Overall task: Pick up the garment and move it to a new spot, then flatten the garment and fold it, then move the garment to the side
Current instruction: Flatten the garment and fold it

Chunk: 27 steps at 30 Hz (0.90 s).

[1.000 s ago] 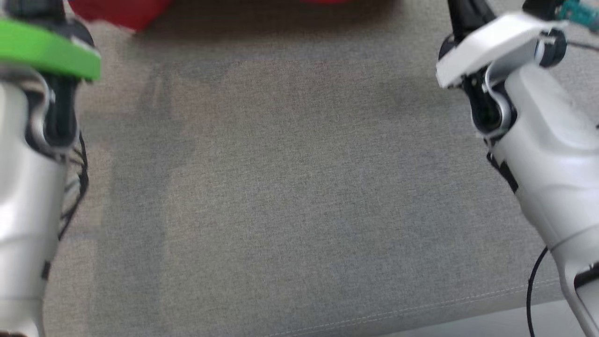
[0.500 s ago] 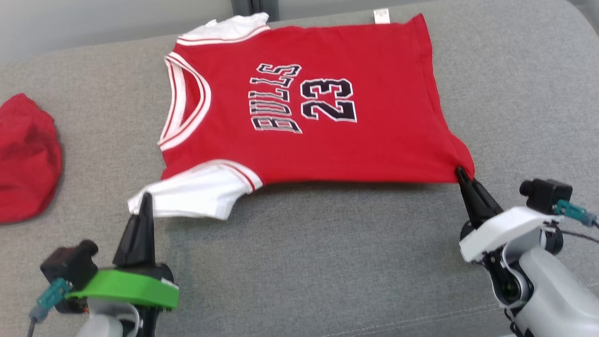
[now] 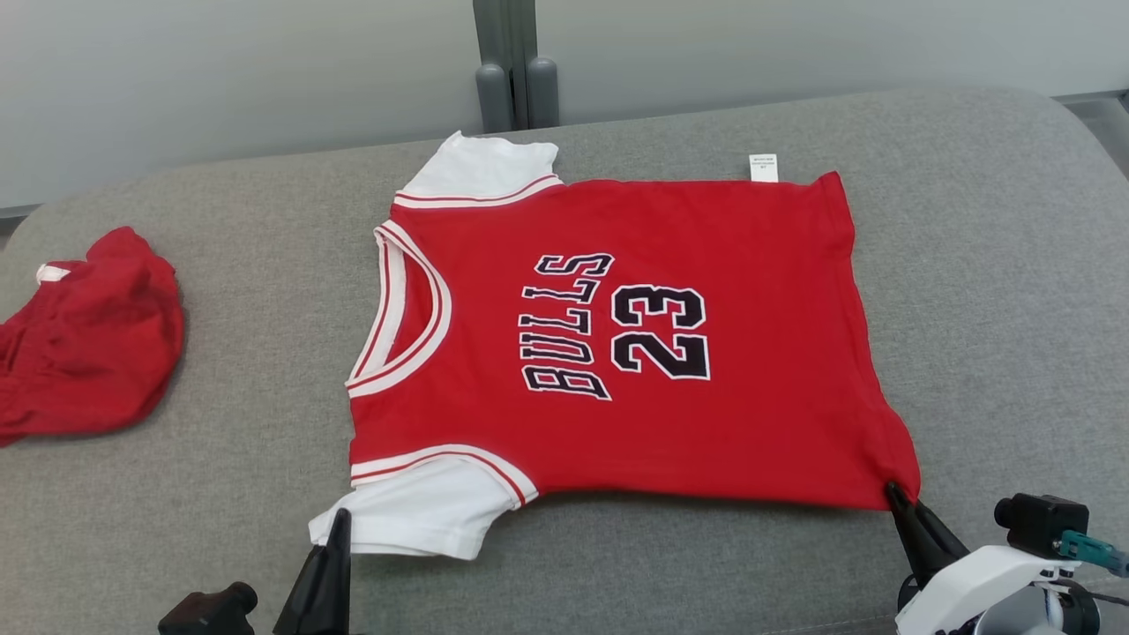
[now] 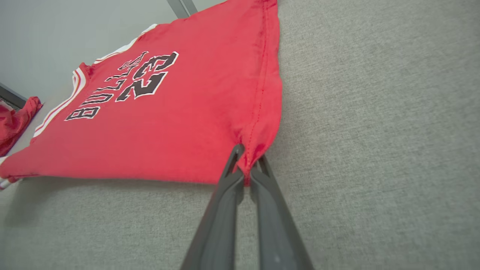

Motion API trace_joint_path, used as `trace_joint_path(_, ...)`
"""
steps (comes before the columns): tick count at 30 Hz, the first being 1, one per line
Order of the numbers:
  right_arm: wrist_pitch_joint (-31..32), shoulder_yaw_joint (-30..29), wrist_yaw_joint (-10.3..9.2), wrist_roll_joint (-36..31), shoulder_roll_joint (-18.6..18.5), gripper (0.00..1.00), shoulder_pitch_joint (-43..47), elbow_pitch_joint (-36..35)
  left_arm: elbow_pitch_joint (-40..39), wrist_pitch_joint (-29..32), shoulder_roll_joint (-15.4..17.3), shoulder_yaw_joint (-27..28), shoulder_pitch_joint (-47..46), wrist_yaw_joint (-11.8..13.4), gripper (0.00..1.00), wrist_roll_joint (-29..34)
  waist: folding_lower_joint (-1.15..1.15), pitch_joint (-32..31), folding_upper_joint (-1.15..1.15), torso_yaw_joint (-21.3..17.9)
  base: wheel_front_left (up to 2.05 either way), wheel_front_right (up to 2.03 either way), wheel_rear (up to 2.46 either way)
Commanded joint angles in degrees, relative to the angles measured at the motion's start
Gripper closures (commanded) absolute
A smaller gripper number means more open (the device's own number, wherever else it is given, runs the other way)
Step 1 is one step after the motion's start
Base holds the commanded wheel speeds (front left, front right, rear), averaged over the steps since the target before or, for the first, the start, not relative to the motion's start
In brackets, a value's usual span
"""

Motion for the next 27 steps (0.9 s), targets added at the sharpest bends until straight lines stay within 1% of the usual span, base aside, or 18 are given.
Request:
trace_joint_path(1, 0.7, -1.0, -0.11, -0.9, 0.4, 1.0, 0.8, -0.8, 0.1, -0.2, 0.6, 0.1, -0.2, -0.3, 1.0, 0.6, 0.01, -0.3, 0.0, -0.1, 0.0, 0.0, 0.0)
trace_joint_path(8, 5.6, -4.1, -0.11, -4.6, 2.5, 1.0, 0.1, -4.6, 0.5, 1.2, 2.5, -1.7, -5.9, -1.7, 1.0, 2.5, 0.01, 0.3, 0.0, -1.6, 0.0, 0.0, 0.0)
trace_joint_path(13, 9.7, -5.7, -0.1, -6.5, 3.9, 1.0, -2.7, -6.1, 3.5, 2.9, 4.0, -2.8, -13.1, -3.0, 1.0, 3.5, 0.01, 1.8, 0.0, -3.1, 0.0, 0.0, 0.0)
trace_joint_path(19, 13.8, -7.1, -0.1, -7.4, 5.7, 1.0, -8.5, -6.4, 10.0, 3.9, 5.2, -4.6, -22.8, -4.2, 1.0, 4.2, 0.01, 4.2, 0.0, -4.6, 0.0, 0.0, 0.0)
trace_joint_path(23, 16.2, -8.7, -0.1, -6.9, 7.5, 1.0, -12.5, -4.5, 15.9, 3.9, 5.0, -6.1, -29.6, -4.7, 1.0, 4.0, 0.01, 5.7, 0.0, -4.9, 0.0, 0.0, 0.0)
trace_joint_path(27, 17.3, -9.4, -0.1, -6.8, 8.2, 1.0, -16.0, -2.8, 21.8, 3.2, 4.6, -8.8, -35.6, -5.0, 1.0, 3.8, 0.01, 7.0, 0.0, -5.2, 0.0, 0.0, 0.0)
